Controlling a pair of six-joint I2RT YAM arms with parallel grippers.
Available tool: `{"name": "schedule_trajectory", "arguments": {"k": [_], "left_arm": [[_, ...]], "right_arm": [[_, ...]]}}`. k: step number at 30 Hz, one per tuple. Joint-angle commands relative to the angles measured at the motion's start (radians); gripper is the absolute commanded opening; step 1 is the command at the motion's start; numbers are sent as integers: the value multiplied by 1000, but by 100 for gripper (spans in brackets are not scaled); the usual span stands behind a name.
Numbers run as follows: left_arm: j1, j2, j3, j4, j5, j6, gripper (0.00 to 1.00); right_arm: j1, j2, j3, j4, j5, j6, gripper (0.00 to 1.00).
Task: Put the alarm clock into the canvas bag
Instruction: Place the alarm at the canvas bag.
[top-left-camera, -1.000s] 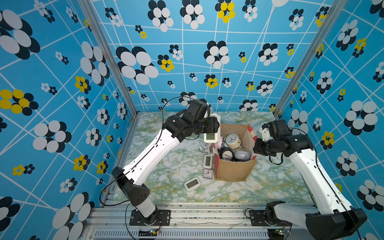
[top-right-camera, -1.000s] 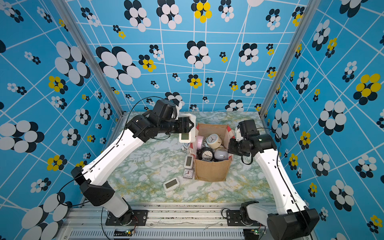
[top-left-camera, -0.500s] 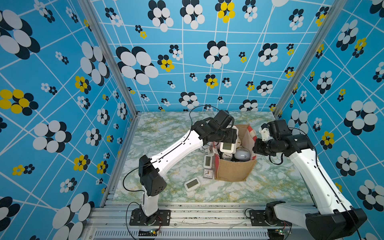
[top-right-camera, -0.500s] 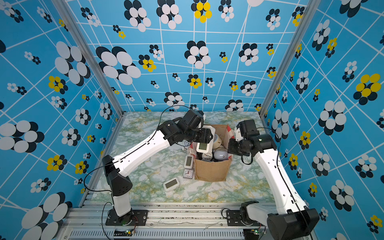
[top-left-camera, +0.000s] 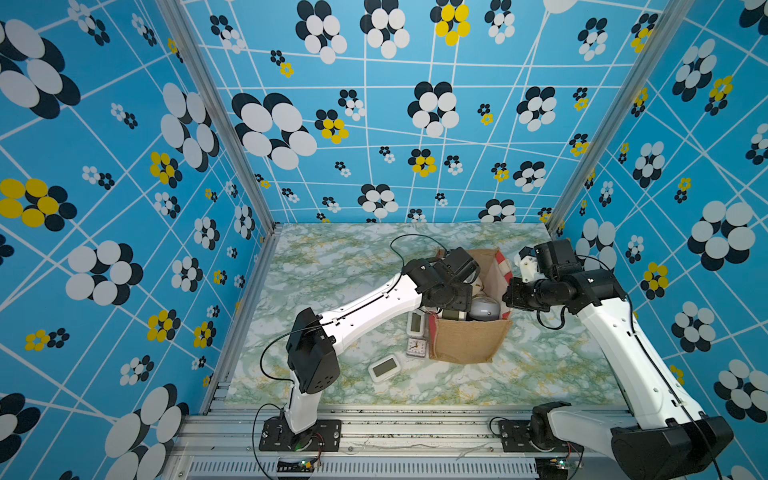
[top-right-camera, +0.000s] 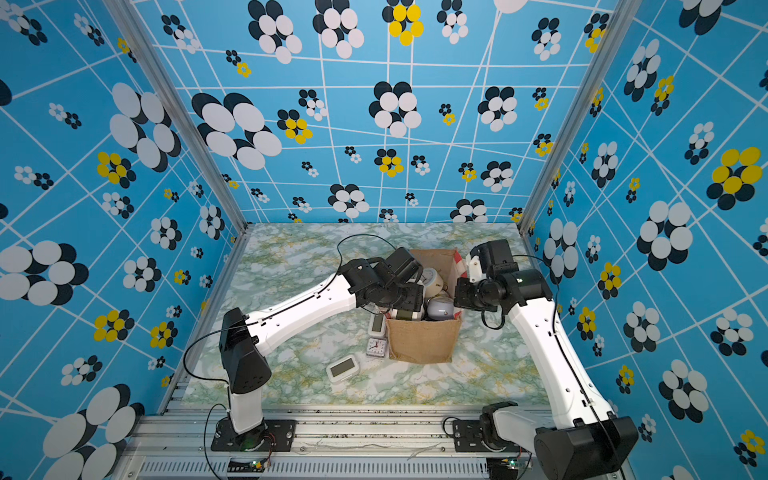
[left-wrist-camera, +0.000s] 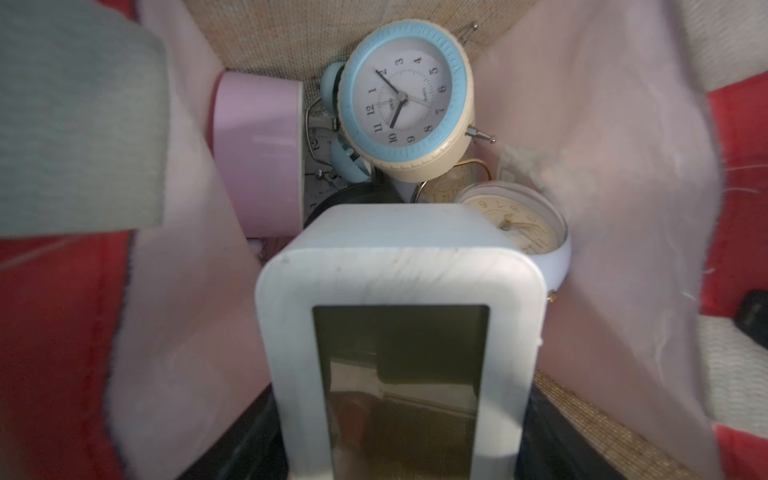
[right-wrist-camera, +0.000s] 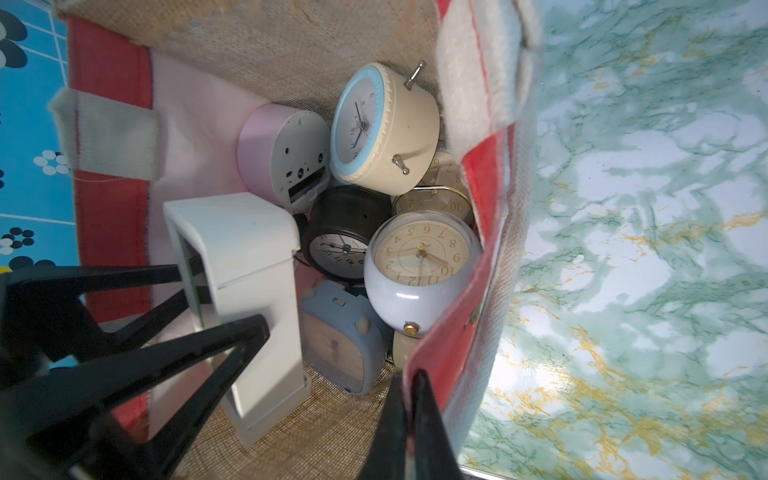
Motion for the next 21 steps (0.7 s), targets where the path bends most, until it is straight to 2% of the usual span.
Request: {"name": "schedule_trajectory", "arguments": {"k": [1, 8, 10, 14, 16, 21], "left_arm": [[-9, 32, -43, -23, -9, -49, 48], [-13, 103, -30, -52, 26, -72, 57], [-15, 127, -14, -53, 43, -72, 64], [-18, 143, 25, -68, 61, -70, 89], [-20, 127, 52, -85, 52, -65, 96], [-16, 62, 124, -113, 45, -39, 99]], "right_arm": [[4, -13, -30, -15, -28, -19, 6], [4, -22, -49, -5, -34, -24, 6], [4, -23, -51, -2, -33, -25, 6], [4, -23, -56, -3, -31, -30, 6], [4, -23, -54, -6, -27, -31, 6], [4, -26, -47, -12, -18, -35, 8]]}}
